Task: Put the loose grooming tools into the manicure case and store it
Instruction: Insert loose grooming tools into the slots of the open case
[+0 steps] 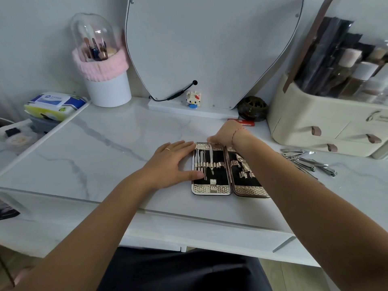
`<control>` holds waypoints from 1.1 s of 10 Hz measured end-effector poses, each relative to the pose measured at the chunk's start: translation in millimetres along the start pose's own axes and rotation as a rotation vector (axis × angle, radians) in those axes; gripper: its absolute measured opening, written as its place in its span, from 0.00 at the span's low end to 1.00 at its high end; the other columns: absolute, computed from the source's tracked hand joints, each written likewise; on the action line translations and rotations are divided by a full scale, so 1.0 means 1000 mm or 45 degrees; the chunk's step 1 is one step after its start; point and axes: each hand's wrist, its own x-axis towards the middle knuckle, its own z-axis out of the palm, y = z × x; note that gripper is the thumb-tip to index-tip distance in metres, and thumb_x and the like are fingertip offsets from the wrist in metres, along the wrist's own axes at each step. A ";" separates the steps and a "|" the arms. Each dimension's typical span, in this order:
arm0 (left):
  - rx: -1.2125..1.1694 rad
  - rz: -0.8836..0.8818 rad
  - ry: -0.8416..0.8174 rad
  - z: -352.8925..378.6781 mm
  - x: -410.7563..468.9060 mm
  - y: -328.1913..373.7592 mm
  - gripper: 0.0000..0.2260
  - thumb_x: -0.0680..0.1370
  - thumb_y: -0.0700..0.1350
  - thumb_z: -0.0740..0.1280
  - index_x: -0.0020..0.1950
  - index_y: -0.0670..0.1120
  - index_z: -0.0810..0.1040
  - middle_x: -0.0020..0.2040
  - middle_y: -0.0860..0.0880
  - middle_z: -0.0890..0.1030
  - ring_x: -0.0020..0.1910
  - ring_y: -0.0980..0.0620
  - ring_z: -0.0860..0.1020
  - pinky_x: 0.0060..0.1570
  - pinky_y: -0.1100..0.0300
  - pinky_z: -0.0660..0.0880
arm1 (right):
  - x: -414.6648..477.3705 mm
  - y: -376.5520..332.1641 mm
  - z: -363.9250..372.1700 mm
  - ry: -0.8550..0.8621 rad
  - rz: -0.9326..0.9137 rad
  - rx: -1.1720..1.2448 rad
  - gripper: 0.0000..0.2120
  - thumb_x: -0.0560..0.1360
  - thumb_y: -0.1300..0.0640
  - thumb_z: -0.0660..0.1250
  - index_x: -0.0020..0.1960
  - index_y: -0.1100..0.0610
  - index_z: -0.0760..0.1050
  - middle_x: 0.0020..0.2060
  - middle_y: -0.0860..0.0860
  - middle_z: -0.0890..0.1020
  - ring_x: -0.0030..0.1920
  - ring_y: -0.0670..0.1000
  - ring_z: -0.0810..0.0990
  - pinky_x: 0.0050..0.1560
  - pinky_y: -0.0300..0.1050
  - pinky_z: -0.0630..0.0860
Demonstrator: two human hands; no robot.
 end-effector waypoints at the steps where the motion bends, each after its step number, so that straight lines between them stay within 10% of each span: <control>1: 0.001 -0.007 -0.004 0.000 -0.001 0.001 0.51 0.59 0.80 0.50 0.76 0.53 0.54 0.76 0.55 0.56 0.75 0.58 0.51 0.71 0.58 0.44 | 0.000 0.003 0.006 0.063 -0.038 0.023 0.14 0.71 0.49 0.68 0.38 0.61 0.73 0.30 0.52 0.73 0.33 0.52 0.72 0.28 0.40 0.63; 4: -0.009 0.006 -0.006 0.001 0.000 0.000 0.51 0.59 0.80 0.48 0.76 0.54 0.53 0.76 0.55 0.56 0.75 0.57 0.50 0.71 0.58 0.43 | -0.021 0.017 0.015 0.253 -0.239 0.037 0.10 0.73 0.49 0.67 0.47 0.56 0.77 0.43 0.50 0.78 0.46 0.51 0.76 0.47 0.48 0.76; 11: -0.015 0.006 -0.008 0.002 0.002 -0.002 0.52 0.58 0.81 0.47 0.76 0.54 0.53 0.76 0.56 0.56 0.75 0.58 0.50 0.72 0.56 0.44 | -0.033 0.033 0.019 0.243 -0.511 0.048 0.06 0.74 0.48 0.65 0.46 0.49 0.75 0.33 0.42 0.70 0.40 0.47 0.71 0.41 0.42 0.67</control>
